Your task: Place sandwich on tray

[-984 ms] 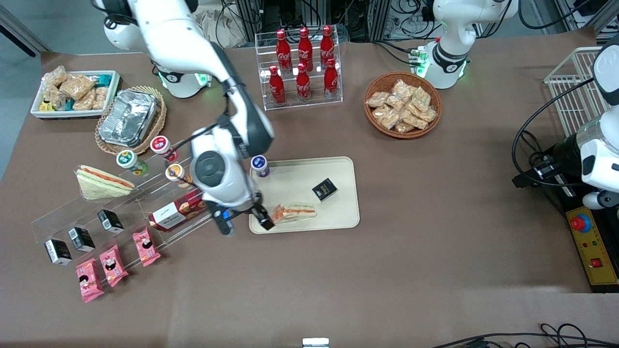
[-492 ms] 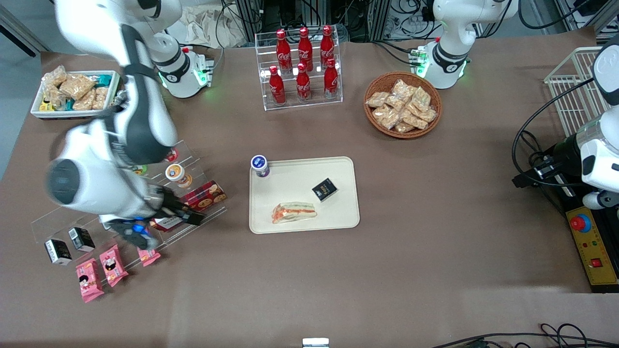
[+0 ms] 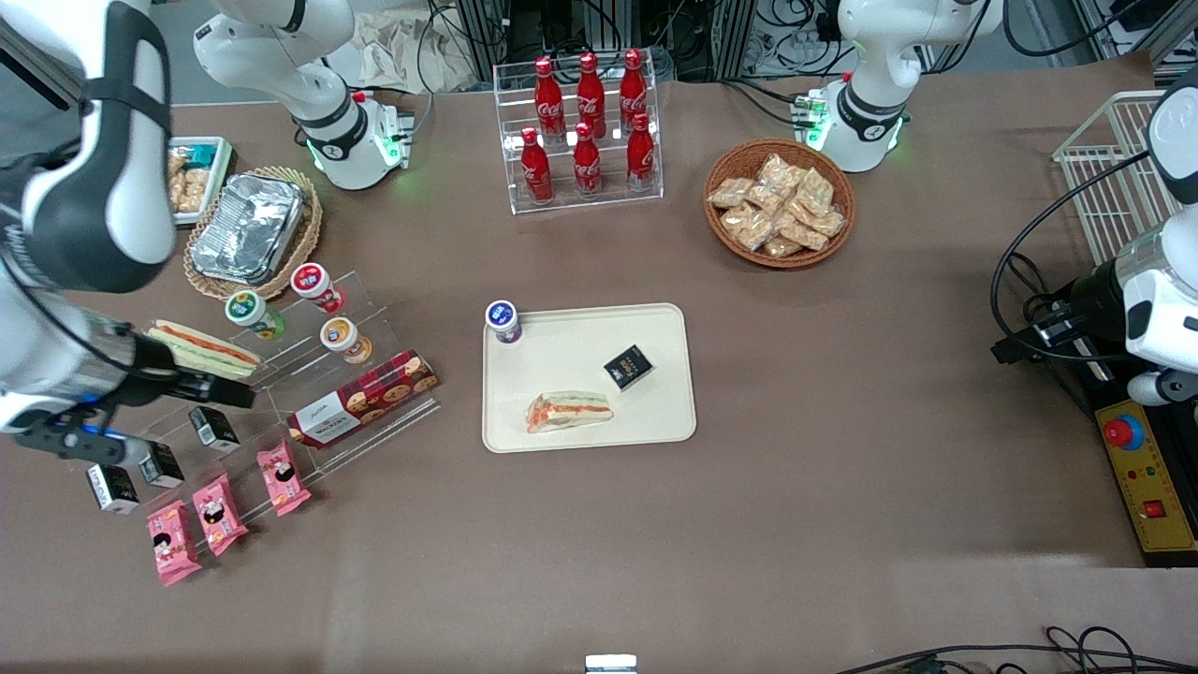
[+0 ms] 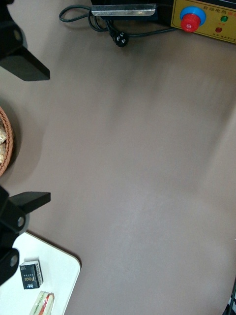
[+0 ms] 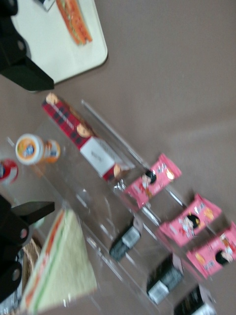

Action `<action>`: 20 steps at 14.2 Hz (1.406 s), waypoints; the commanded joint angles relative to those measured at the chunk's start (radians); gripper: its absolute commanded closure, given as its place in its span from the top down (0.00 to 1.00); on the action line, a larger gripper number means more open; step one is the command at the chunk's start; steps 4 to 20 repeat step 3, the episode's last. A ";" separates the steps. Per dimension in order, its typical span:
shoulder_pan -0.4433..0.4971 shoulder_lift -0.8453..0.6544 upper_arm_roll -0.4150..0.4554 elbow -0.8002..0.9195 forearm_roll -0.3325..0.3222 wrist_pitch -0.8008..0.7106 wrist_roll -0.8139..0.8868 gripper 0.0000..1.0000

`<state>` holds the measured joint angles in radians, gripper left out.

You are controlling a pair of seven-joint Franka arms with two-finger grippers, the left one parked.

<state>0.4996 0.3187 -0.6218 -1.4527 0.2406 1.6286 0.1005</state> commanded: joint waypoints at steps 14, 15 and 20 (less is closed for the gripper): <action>-0.097 -0.043 -0.018 0.003 -0.015 -0.027 -0.177 1.00; -0.097 -0.043 -0.018 0.003 -0.015 -0.027 -0.177 1.00; -0.097 -0.043 -0.018 0.003 -0.015 -0.027 -0.177 1.00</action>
